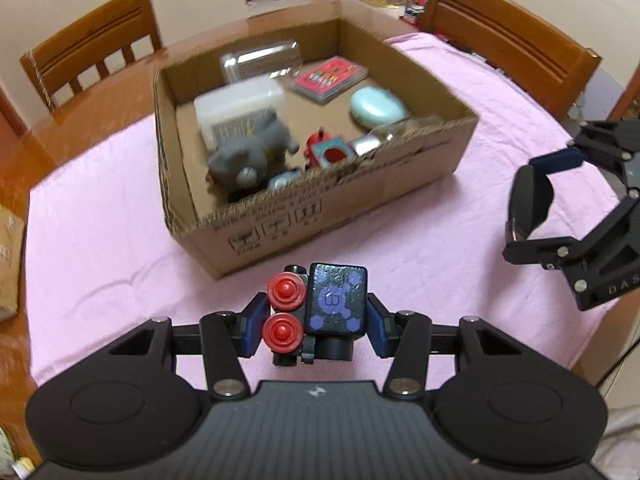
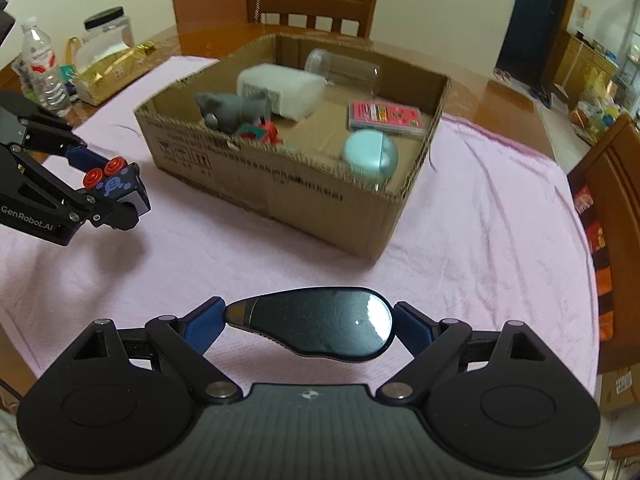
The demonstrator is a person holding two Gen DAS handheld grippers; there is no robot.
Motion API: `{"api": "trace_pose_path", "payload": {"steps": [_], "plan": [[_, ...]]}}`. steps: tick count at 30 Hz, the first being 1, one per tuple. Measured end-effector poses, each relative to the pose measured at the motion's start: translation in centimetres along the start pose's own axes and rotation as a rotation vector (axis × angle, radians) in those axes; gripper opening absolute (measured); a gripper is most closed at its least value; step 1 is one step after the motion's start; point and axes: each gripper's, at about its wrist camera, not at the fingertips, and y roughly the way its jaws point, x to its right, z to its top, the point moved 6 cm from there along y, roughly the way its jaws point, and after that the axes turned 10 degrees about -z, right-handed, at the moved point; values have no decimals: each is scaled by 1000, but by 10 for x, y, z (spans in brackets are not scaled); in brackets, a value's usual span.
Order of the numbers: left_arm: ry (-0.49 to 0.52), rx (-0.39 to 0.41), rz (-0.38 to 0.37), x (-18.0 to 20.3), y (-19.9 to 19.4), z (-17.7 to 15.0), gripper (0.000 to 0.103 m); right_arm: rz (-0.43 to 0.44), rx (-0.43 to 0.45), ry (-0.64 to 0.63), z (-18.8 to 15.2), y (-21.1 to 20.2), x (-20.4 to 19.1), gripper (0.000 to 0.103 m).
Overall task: Organize rigid objects
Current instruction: 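Place the cube toy in the box with the left tool while the right tool places the remote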
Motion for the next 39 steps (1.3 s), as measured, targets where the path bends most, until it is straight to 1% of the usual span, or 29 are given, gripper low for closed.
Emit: {"api": "trace_pose_path", "payload": {"steps": [5,8,12,15,18,23,26,28,34,36,37,38,39], "plan": [[49,25,-8,8,-23,19,49,28,33,-40,15,-18,4,93],[70,56,-14,14,-32,35,49,39,65,-64,26,-27,6,93],[93,109,-17,21,-38,61,49,40,105,-93,39,-35,9,93],[103,151,-18,24,-35,84,49,34,130,-106,49,-39,13,93],[106,172,-12,24,-22,107,49,21,152,-112,58,-40,19,93],[93,181,7,20,13,140,49,-2,174,-110,68,-42,27,93],[74,180,4,15,31,150,49,-11,182,-110,71,-44,32,93],[63,170,19,10,40,156,49,-22,186,-116,73,-45,33,93],[7,180,27,-3,59,171,51,-34,185,-124,75,-43,37,93],[-16,182,37,-6,64,176,69,-32,181,-126,77,-41,37,93],[-28,184,42,-8,65,177,84,-32,181,-128,78,-40,38,93],[-36,199,47,-9,63,177,94,-31,182,-131,79,-39,38,93],[-38,221,55,-9,59,177,96,-28,181,-134,81,-39,38,93]]}}
